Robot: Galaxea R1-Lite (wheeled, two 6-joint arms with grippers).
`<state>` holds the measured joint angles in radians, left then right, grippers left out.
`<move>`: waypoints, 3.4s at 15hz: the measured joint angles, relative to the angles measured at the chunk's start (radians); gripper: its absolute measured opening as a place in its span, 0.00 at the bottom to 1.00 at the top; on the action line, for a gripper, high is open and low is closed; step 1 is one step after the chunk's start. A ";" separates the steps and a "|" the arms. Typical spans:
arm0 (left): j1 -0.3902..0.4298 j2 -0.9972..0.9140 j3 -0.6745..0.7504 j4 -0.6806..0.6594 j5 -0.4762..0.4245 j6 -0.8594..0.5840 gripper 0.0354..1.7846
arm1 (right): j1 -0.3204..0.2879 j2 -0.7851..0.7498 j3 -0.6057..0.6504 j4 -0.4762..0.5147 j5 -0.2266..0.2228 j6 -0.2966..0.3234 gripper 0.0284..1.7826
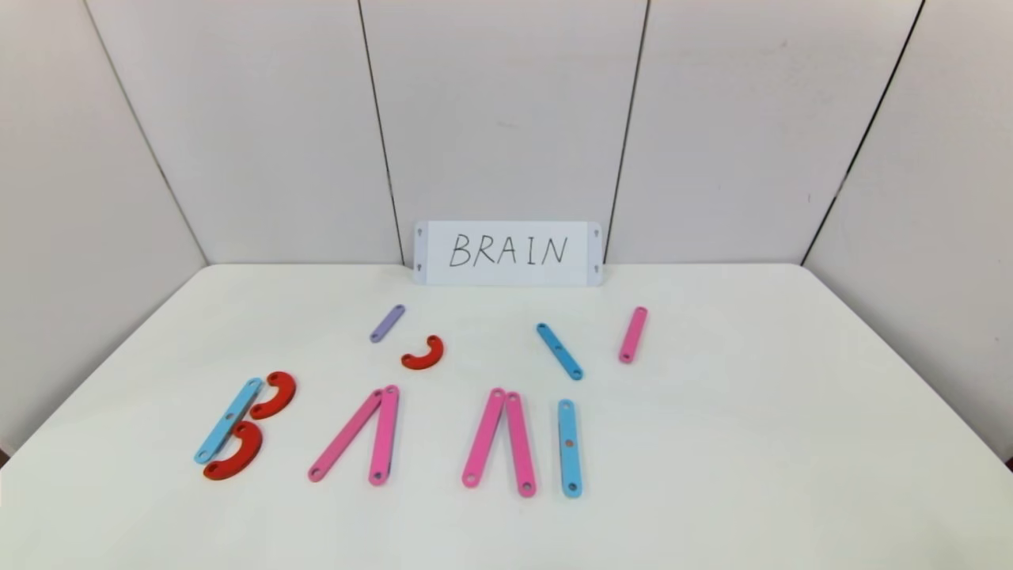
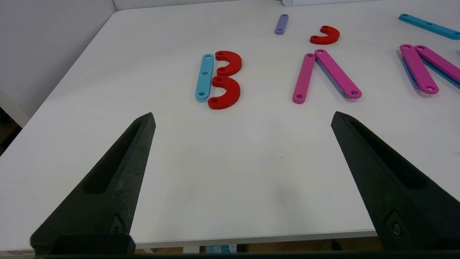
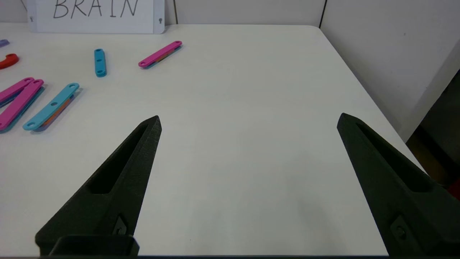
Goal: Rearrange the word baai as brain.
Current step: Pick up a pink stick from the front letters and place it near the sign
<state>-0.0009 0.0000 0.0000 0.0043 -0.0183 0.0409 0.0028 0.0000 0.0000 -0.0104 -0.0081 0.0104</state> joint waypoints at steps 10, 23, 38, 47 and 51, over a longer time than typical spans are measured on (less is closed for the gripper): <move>0.000 0.000 0.000 0.000 0.000 0.000 0.96 | 0.000 0.000 0.000 0.000 0.000 0.000 0.96; 0.000 0.000 0.000 -0.001 -0.002 0.021 0.96 | 0.000 0.000 0.000 0.005 -0.003 -0.008 0.96; -0.003 0.342 -0.611 0.123 -0.019 0.009 0.96 | -0.016 0.389 -0.787 0.290 -0.027 -0.010 0.96; 0.005 1.067 -1.127 0.174 0.018 -0.083 0.96 | -0.017 1.131 -1.586 0.780 -0.028 0.061 0.96; 0.009 1.309 -1.209 0.338 0.010 -0.151 0.96 | 0.029 1.379 -1.681 0.971 -0.022 0.140 0.96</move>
<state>0.0081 1.3094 -1.2089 0.3423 -0.0081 -0.1100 0.0317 1.3787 -1.6813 0.9611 -0.0302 0.1509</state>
